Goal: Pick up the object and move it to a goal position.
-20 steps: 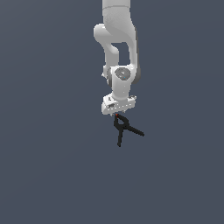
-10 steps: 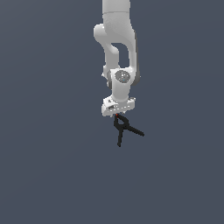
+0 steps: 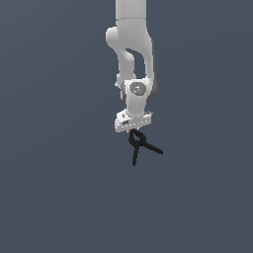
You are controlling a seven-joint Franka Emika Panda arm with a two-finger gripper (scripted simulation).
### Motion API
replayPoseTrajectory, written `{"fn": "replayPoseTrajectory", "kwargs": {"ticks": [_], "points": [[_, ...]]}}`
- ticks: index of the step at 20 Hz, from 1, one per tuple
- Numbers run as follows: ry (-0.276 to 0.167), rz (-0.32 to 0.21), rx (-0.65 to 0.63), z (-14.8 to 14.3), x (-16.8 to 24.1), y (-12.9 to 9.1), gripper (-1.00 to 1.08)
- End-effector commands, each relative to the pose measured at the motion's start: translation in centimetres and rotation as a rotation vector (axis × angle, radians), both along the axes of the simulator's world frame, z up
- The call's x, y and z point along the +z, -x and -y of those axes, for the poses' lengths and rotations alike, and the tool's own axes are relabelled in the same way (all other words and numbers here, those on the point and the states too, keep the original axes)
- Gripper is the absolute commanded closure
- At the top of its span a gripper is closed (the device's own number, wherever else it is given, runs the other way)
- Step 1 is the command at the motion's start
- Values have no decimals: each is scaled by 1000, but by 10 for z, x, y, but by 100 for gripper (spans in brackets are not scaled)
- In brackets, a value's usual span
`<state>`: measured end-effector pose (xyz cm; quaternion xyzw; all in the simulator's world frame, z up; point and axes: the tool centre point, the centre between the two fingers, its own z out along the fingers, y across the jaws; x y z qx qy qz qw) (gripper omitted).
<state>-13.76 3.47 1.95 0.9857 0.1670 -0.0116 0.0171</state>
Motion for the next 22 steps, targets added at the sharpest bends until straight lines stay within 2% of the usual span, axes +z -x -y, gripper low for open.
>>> {"fn": "replayPoseTrajectory", "kwargs": {"ticks": [1,12,17,22], "points": [[0,1,1,-1,0,-1,108],[0,0,0,-4,3,7,108],[0,0,0,-13,10,23,108],[0,1,1,-27,23,50,108]]}}
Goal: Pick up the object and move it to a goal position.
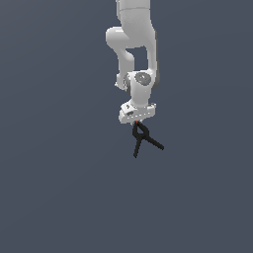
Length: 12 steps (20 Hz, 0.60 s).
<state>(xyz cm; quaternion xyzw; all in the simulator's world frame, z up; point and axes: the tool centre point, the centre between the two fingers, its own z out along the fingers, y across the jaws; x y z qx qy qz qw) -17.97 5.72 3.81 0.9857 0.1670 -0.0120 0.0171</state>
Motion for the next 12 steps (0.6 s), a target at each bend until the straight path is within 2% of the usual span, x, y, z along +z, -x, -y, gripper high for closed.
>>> {"fn": "replayPoseTrajectory", "kwargs": {"ticks": [1,7,12], "points": [[0,1,1,-8,7,14,108],[0,2,1,-23,19,40,108],[0,2,1,-29,25,50,108]]}}
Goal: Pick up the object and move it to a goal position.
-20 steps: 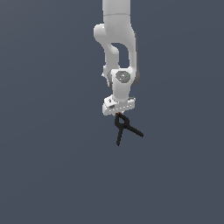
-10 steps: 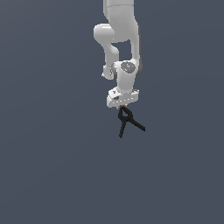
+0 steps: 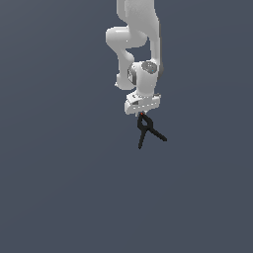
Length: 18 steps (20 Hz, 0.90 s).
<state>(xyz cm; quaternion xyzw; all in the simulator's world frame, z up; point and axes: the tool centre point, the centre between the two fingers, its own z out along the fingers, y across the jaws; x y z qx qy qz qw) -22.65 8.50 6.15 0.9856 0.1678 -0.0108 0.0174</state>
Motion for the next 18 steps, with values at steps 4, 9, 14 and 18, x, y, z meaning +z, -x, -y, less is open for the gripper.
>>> {"fn": "replayPoseTrajectory", "kwargs": {"ticks": [4,9,14,18], "points": [[0,0,0,-2,2,3,108],[0,0,0,-3,7,4,108],[0,0,0,-6,20,7,108],[0,0,0,-8,28,9,108]]}}
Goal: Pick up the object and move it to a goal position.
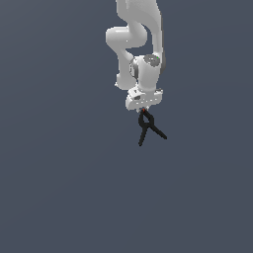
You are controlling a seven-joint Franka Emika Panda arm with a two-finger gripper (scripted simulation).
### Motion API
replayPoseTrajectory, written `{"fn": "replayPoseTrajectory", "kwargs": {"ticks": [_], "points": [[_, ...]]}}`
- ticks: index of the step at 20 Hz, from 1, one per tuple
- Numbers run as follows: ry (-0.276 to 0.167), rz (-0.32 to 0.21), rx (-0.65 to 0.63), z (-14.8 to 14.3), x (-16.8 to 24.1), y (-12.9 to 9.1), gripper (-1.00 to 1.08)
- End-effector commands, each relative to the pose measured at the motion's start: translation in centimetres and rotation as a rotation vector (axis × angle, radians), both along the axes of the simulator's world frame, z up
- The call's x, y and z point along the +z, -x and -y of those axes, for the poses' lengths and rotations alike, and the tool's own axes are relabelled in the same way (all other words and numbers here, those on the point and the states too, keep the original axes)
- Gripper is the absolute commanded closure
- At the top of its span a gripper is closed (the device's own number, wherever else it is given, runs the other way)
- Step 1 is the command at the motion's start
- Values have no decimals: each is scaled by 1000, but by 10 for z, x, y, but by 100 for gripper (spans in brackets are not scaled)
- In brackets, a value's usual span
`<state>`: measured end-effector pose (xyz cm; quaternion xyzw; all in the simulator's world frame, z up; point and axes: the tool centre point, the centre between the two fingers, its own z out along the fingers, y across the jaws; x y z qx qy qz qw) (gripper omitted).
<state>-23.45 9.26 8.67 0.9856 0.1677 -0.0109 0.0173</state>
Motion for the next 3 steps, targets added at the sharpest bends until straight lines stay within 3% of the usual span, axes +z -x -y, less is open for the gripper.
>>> {"fn": "replayPoseTrajectory", "kwargs": {"ticks": [1,3], "points": [[0,0,0,-1,4,1,108],[0,0,0,-1,5,1,108]]}}
